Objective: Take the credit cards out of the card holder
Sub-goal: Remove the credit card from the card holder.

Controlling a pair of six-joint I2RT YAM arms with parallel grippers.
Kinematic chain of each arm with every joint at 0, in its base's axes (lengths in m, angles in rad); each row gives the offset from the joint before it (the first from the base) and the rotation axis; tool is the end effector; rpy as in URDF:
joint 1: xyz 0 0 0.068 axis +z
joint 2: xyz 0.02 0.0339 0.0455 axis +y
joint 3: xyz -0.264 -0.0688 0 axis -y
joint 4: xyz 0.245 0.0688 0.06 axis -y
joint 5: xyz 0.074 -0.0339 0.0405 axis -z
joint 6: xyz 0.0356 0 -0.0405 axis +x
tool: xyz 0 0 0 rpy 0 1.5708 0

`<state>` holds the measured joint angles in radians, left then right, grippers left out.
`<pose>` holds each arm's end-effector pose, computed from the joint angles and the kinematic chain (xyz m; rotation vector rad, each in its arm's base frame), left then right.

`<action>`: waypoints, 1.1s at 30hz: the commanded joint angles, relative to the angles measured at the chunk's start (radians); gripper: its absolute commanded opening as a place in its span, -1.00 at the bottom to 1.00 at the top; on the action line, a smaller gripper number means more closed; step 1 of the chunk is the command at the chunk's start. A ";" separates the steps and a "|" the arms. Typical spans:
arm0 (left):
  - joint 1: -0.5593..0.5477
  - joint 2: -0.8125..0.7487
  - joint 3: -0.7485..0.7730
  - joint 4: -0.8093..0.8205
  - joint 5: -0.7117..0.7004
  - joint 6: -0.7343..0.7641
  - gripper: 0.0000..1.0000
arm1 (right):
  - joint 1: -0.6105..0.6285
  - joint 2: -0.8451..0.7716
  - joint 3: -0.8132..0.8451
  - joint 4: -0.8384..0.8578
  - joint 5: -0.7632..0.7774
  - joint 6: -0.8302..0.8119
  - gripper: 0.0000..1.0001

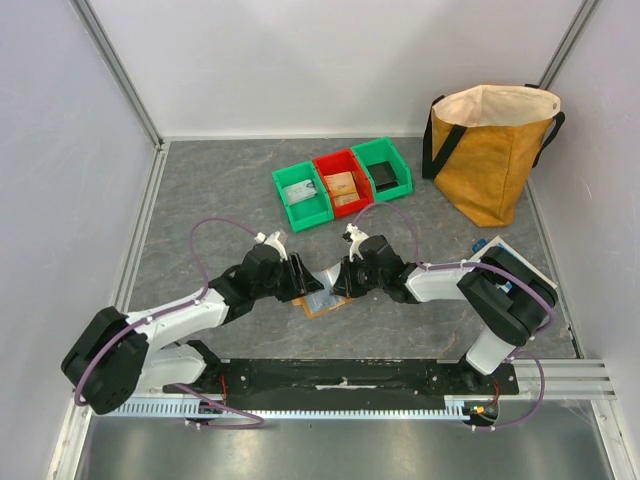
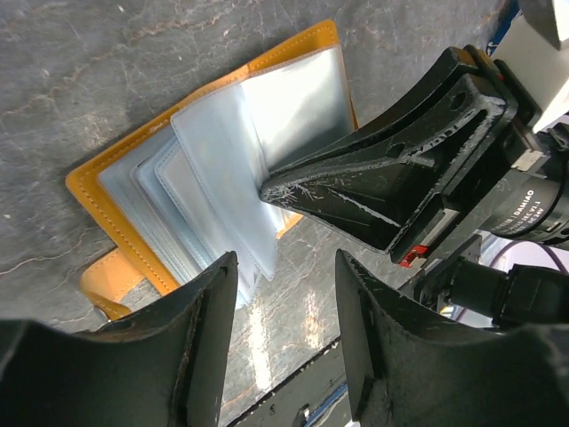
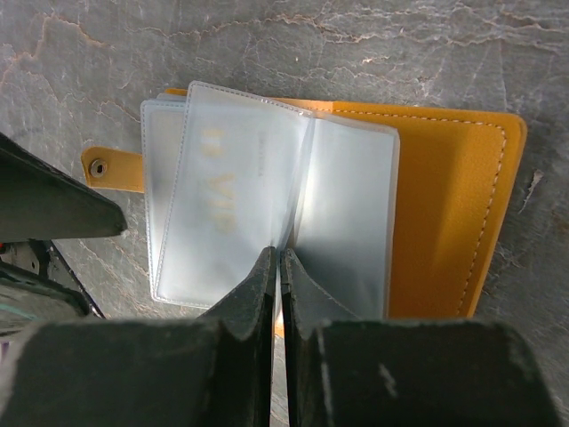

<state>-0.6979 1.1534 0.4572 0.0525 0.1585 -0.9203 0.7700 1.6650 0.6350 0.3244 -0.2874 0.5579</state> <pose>0.1701 -0.1500 0.1782 -0.1731 2.4155 -1.0080 0.2117 0.2194 0.1271 -0.4222 2.4195 0.9766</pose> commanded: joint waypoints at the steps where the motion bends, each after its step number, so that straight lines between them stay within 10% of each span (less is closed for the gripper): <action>1: -0.005 0.042 -0.018 0.125 0.072 -0.071 0.08 | 0.003 0.024 -0.031 -0.071 0.033 -0.012 -0.81; 25: -0.009 0.187 -0.046 0.191 0.053 -0.092 0.09 | 0.003 -0.010 -0.046 -0.055 0.044 -0.004 -0.79; 33: -0.015 0.218 -0.034 0.251 0.070 -0.118 0.08 | 0.003 -0.137 -0.075 -0.042 0.080 0.000 -0.41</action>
<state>-0.7040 1.3548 0.4114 0.2733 0.2203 -1.0077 0.7704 1.6051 0.5877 0.3279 -0.2604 0.5697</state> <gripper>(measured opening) 0.541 0.256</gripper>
